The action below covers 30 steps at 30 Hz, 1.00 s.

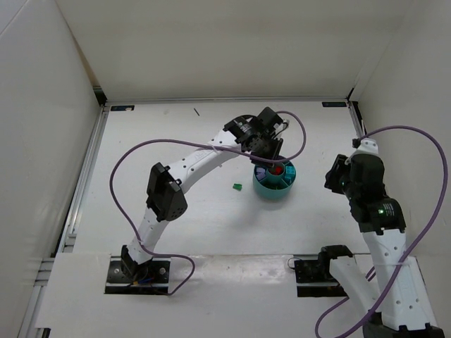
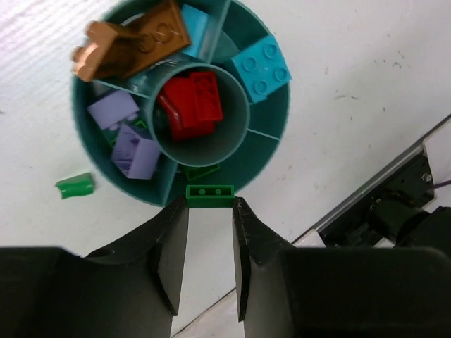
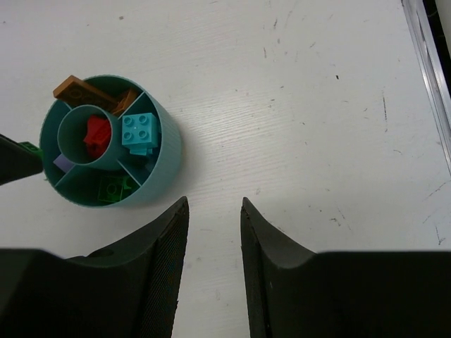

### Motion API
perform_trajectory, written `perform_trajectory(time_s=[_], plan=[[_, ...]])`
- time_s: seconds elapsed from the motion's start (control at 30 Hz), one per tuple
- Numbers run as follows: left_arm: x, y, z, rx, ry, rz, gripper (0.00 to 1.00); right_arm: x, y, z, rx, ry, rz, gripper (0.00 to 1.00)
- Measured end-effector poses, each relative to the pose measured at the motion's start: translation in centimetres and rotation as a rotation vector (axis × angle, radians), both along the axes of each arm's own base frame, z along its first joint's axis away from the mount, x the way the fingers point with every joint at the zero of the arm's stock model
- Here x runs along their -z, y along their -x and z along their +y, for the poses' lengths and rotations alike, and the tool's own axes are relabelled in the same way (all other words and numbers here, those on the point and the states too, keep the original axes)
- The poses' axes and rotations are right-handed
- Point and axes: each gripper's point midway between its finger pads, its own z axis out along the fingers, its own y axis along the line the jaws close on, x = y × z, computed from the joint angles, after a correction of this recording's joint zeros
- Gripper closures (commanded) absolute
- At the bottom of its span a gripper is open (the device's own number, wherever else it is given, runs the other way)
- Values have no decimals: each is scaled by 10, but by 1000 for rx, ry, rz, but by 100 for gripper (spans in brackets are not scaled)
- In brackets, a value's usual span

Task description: Sort the legos into containers by color

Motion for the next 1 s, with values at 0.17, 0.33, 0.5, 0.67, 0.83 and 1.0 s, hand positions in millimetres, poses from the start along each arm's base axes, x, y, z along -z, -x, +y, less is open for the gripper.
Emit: perform_trajectory(time_s=[0.17,0.33,0.5,0.67,0.83,1.0], plan=[[9,15,-9,27,5,30,63,3,4,8,-40,12,15,60],[26,22,-11,36,-14,49,56,7,8,9,-52,42,33,60],[38,24,-8,27,-37,68,37,8,10,12,-70,72,36,60],[38,22,-10,23,-30,59,33,9,11,10,-70,97,42,60],[37,18,-7,10,-39,35,24,9,12,12,-91,107,41,59],[19,22,41,-62,-80,-9,0,10,13,35,-242,129,42,56]])
